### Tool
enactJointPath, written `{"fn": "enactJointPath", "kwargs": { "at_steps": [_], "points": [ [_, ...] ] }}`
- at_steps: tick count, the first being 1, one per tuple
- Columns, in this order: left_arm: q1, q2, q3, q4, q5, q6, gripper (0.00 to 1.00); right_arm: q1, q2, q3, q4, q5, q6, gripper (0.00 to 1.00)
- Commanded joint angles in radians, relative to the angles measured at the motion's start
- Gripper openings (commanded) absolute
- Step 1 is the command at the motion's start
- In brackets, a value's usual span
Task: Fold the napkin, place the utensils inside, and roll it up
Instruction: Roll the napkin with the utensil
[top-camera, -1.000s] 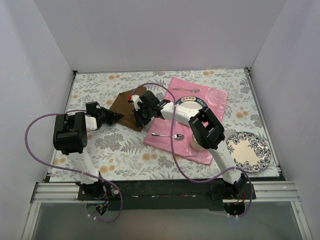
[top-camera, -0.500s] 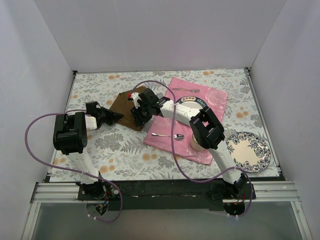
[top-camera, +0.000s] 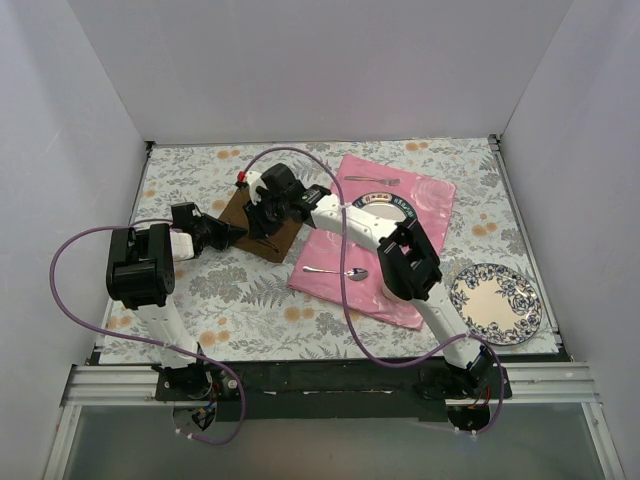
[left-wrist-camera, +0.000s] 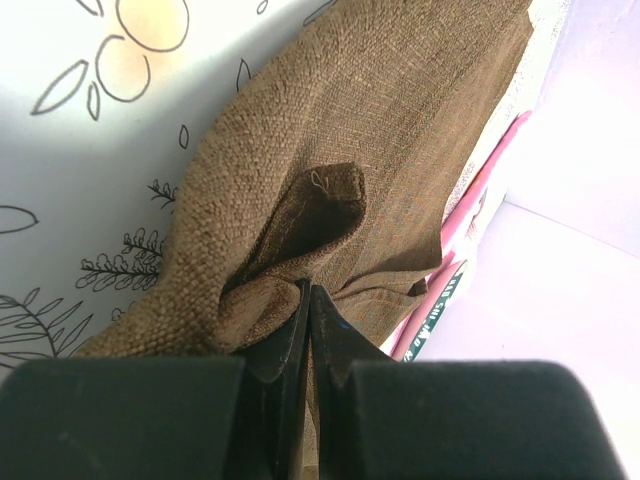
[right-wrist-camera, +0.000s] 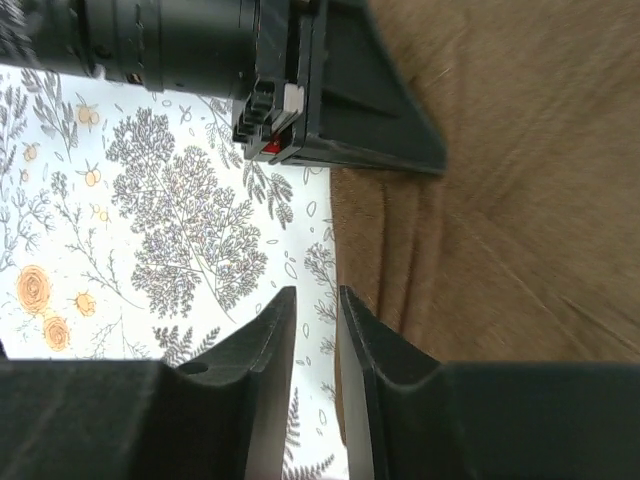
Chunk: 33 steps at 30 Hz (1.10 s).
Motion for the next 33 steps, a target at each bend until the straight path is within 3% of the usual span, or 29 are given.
{"fn": "enactJointPath", "kwargs": {
  "at_steps": [1, 11, 21, 26, 33],
  "points": [
    [0.003, 0.055, -0.020, -0.141, -0.112, 0.053, 0.00, 0.013, 0.068, 0.055, 0.023, -0.057, 0.035, 0.30],
    [0.003, 0.056, -0.019, -0.149, -0.117, 0.061, 0.00, 0.010, 0.117, 0.046, 0.026, 0.022, 0.000, 0.28],
    [0.003, 0.059, -0.004, -0.164, -0.115, 0.071, 0.00, -0.024, 0.083, -0.061, 0.107, -0.010, 0.040, 0.31],
    [0.005, 0.065, -0.001, -0.166, -0.113, 0.071, 0.00, -0.059, 0.079, -0.107, 0.196, -0.144, 0.139, 0.33],
    [0.003, 0.059, 0.013, -0.182, -0.109, 0.094, 0.00, -0.099, 0.094, -0.199, 0.265, -0.180, 0.282, 0.29]
  ]
}}
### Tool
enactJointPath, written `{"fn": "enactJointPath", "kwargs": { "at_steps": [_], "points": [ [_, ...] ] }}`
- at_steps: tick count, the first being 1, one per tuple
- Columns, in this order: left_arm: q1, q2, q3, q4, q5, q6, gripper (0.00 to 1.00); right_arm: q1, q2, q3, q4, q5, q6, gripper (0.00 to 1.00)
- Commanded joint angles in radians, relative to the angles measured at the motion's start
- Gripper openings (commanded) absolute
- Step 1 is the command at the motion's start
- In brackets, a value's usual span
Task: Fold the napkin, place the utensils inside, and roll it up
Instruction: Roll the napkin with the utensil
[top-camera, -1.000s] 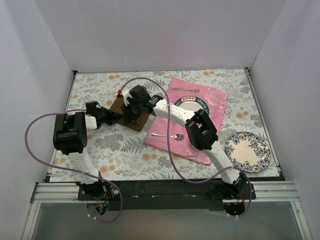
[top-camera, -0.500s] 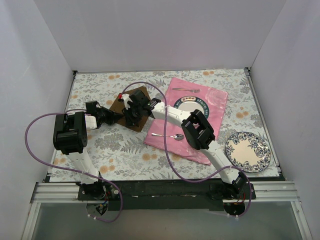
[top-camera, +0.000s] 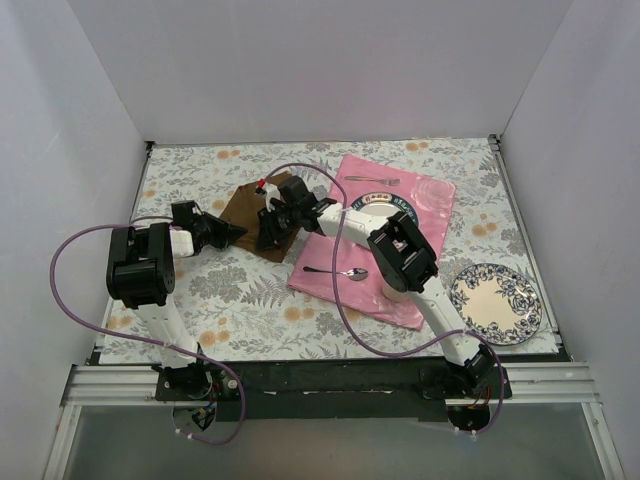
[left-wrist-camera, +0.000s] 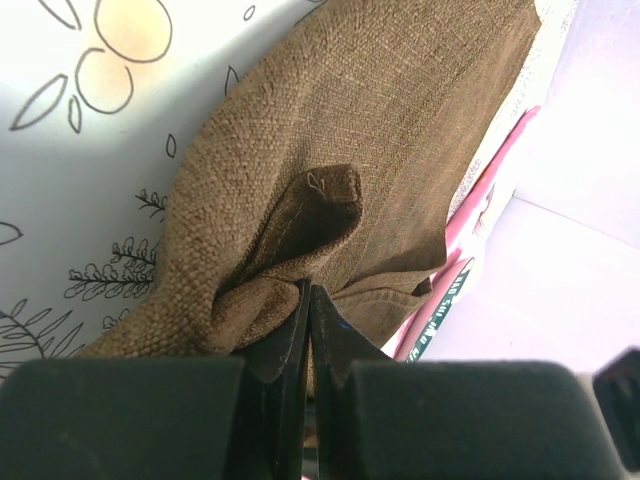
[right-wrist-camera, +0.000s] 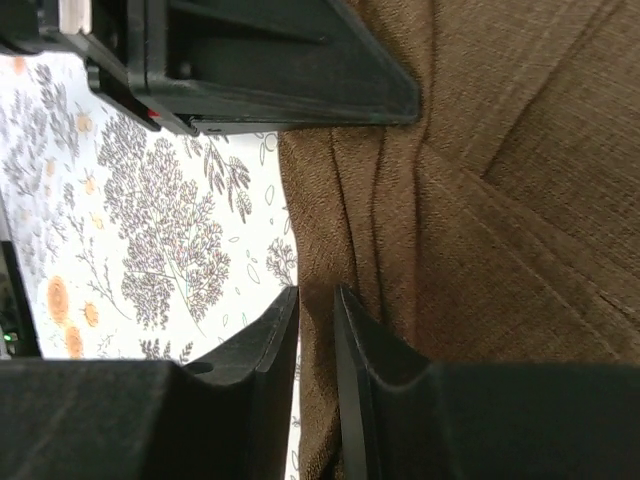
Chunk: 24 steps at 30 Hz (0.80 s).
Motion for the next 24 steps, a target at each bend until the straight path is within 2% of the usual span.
{"fn": "enactJointPath", "kwargs": {
  "at_steps": [1, 6, 10, 11, 14, 20, 22, 24],
  "points": [
    [0.003, 0.050, -0.009, -0.151, -0.112, 0.073, 0.00, -0.044, -0.011, -0.096, 0.045, -0.016, 0.108, 0.27],
    [0.002, 0.032, 0.034, -0.179, -0.081, 0.117, 0.00, -0.055, 0.017, -0.123, 0.042, -0.008, 0.163, 0.24],
    [0.000, -0.009, 0.104, -0.260, -0.048, 0.166, 0.17, -0.055, 0.035, -0.144, 0.037, 0.016, 0.181, 0.24],
    [0.000, -0.026, 0.116, -0.271, -0.044, 0.177, 0.28, -0.055, 0.035, -0.153, 0.042, 0.021, 0.189, 0.24],
    [0.000, -0.129, 0.156, -0.347, -0.101, 0.221, 0.38, -0.055, 0.037, -0.161, 0.046, 0.018, 0.192, 0.24],
    [0.003, -0.344, 0.112, -0.508, -0.280, 0.219, 0.40, -0.055, 0.030, -0.138, 0.023, 0.035, 0.157, 0.24],
    [0.023, -0.380, 0.088, -0.550, -0.296, 0.196, 0.34, -0.053, 0.027, -0.132, 0.019, 0.042, 0.149, 0.24],
    [0.040, -0.388, 0.060, -0.549, -0.267, 0.174, 0.35, -0.053, 0.021, -0.127, 0.011, 0.045, 0.137, 0.24]
  ]
}}
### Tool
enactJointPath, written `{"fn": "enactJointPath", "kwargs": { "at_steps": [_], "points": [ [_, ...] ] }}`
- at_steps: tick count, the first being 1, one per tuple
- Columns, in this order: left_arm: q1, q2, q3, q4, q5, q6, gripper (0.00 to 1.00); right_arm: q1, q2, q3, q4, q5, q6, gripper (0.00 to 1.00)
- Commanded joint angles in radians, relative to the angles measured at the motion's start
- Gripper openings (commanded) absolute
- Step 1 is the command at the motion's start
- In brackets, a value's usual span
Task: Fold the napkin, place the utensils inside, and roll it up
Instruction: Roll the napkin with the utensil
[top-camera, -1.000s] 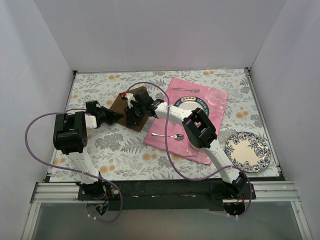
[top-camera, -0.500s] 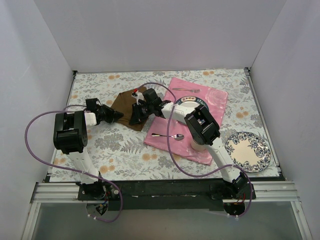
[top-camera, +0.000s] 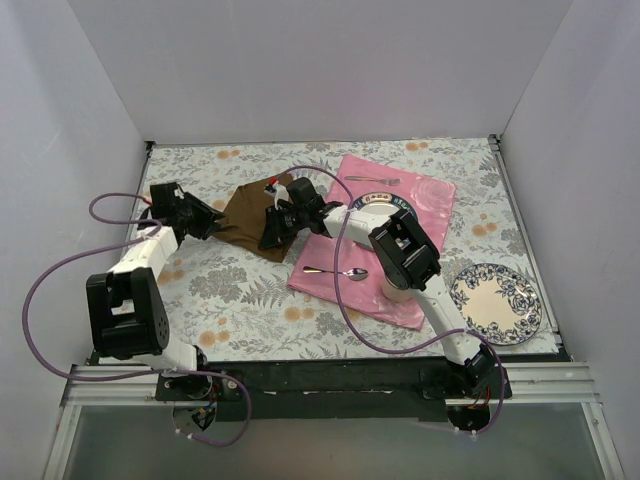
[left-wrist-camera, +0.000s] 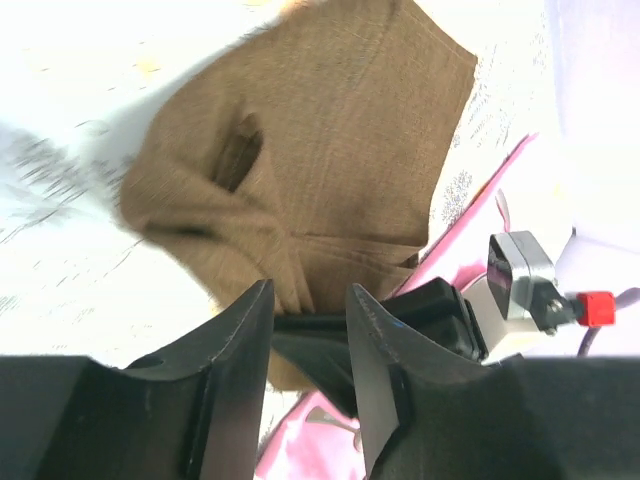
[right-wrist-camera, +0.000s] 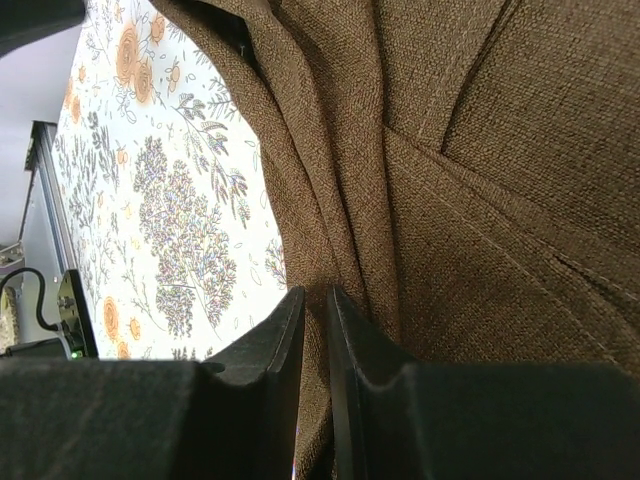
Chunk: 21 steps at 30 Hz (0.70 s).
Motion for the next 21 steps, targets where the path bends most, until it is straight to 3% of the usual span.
{"fn": "enactJointPath", "kwargs": {
  "at_steps": [1, 3, 9, 17, 21],
  "points": [
    [0.049, -0.049, -0.056, -0.094, -0.040, -0.024, 0.39, -0.013, 0.021, -0.019, -0.156, 0.114, -0.074, 0.24],
    [0.062, -0.043, -0.070, -0.066, -0.005, -0.042, 0.41, -0.013, 0.014, -0.017, -0.163, 0.119, -0.086, 0.24],
    [0.067, 0.047, -0.076, 0.016, 0.084, -0.072, 0.30, -0.012, 0.010, -0.015, -0.166, 0.123, -0.094, 0.24],
    [0.067, 0.107, -0.056, 0.070, 0.096, -0.088, 0.31, -0.012, 0.008, -0.009, -0.171, 0.125, -0.094, 0.24],
    [0.069, 0.147, -0.032, 0.080, 0.099, -0.092, 0.17, -0.010, 0.016, 0.004, -0.180, 0.129, -0.095, 0.24]
  ]
}}
